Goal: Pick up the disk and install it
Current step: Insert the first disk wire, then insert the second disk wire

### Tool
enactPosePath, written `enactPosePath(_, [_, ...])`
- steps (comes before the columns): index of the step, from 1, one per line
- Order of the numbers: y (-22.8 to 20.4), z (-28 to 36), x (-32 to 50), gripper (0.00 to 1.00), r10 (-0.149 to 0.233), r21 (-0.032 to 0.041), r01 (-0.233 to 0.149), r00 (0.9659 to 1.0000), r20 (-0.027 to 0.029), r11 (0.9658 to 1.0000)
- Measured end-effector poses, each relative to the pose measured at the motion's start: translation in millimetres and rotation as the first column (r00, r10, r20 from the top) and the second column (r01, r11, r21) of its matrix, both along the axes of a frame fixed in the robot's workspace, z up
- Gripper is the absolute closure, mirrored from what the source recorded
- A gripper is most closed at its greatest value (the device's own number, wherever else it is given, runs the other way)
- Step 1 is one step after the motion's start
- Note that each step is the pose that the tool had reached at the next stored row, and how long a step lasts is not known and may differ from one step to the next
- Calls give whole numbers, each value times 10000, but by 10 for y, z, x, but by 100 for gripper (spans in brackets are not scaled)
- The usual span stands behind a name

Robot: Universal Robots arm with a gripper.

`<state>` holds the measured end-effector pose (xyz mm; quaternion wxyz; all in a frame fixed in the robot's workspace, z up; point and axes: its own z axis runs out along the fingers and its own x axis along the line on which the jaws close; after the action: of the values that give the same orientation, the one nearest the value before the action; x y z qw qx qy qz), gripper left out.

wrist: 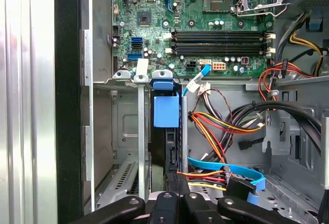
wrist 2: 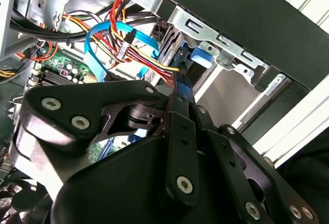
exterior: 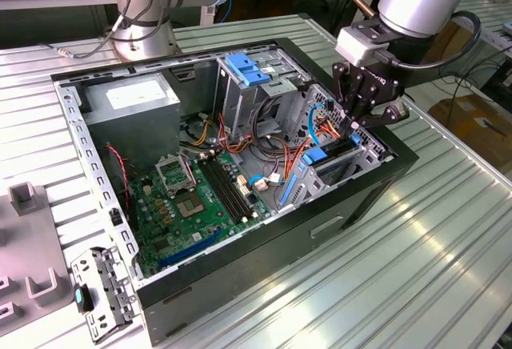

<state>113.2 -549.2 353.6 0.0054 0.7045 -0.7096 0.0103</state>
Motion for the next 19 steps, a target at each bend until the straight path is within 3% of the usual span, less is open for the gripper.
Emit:
enactPosePath(12, [0, 0, -23, 89, 0, 0, 0, 10000, 2, 10000])
enactPosePath(19, [0, -2, -160, 89, 1, 1, -1, 10000, 1, 10000])
